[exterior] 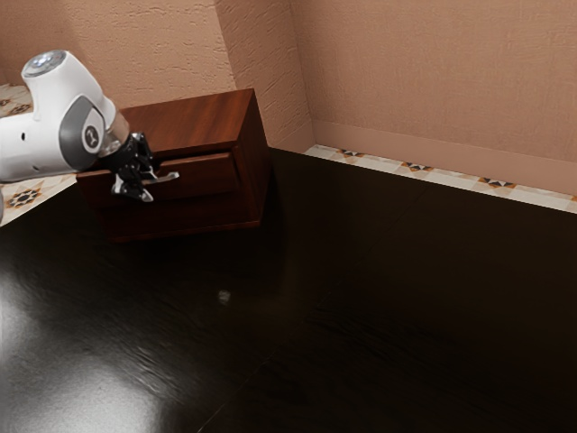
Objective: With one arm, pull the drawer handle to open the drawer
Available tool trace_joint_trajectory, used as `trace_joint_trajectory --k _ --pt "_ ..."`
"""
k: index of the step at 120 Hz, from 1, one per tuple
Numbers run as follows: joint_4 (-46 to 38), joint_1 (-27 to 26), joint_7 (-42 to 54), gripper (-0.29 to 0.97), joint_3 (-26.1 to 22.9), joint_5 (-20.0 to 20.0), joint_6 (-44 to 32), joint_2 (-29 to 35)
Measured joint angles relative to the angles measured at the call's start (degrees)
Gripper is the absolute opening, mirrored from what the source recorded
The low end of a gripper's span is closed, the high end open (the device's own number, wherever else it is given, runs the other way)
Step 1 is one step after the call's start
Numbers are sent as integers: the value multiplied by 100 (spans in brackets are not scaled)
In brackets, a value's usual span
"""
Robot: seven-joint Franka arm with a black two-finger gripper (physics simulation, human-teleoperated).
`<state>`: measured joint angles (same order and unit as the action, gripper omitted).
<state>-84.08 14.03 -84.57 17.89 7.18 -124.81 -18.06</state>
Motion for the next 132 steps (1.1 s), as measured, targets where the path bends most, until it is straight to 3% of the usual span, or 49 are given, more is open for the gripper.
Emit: trace_joint_trajectory --k 132 --pt "-1539 -48 1 14 -215 -170 -62 1267"
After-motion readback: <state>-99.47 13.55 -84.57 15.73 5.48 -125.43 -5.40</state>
